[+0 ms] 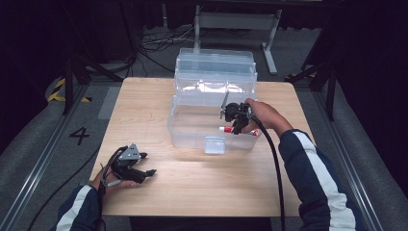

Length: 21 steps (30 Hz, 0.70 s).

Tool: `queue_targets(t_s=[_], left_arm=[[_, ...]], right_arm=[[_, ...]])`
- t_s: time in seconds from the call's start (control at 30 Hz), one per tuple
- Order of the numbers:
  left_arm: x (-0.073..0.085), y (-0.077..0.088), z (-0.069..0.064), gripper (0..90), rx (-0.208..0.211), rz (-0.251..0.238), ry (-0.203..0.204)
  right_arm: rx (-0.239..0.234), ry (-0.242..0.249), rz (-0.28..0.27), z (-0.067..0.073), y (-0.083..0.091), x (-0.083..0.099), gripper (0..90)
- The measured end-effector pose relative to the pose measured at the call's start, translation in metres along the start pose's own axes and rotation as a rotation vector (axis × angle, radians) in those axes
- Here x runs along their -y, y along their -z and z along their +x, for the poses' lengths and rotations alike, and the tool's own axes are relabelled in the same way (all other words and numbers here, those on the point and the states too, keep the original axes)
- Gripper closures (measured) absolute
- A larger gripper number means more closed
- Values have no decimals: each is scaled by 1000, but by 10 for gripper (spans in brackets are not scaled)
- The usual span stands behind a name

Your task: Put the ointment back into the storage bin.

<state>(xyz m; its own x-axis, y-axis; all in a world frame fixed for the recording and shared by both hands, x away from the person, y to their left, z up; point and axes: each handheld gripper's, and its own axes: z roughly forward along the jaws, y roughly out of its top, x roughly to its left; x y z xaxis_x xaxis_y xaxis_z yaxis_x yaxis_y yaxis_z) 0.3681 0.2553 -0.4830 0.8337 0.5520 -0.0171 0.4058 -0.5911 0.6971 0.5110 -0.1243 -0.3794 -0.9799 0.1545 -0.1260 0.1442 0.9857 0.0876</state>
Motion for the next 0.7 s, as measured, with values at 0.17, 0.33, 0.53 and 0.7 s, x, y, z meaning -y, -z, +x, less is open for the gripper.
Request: queue_targets(t_s=[0.17, 0.33, 0.53, 0.7], left_arm=[[0, 0, 0, 241, 0, 0, -1], [0, 0, 0, 241, 0, 0, 0], [0, 0, 0, 241, 0, 0, 0], [0, 0, 0, 241, 0, 0, 0]], right_arm=[[-13, 0, 8, 0, -3, -1, 708], [-21, -4, -10, 0, -2, -1, 704], [-10, -10, -18, -1, 1, 2, 692], [4, -20, -40, -2, 5, 4, 690]])
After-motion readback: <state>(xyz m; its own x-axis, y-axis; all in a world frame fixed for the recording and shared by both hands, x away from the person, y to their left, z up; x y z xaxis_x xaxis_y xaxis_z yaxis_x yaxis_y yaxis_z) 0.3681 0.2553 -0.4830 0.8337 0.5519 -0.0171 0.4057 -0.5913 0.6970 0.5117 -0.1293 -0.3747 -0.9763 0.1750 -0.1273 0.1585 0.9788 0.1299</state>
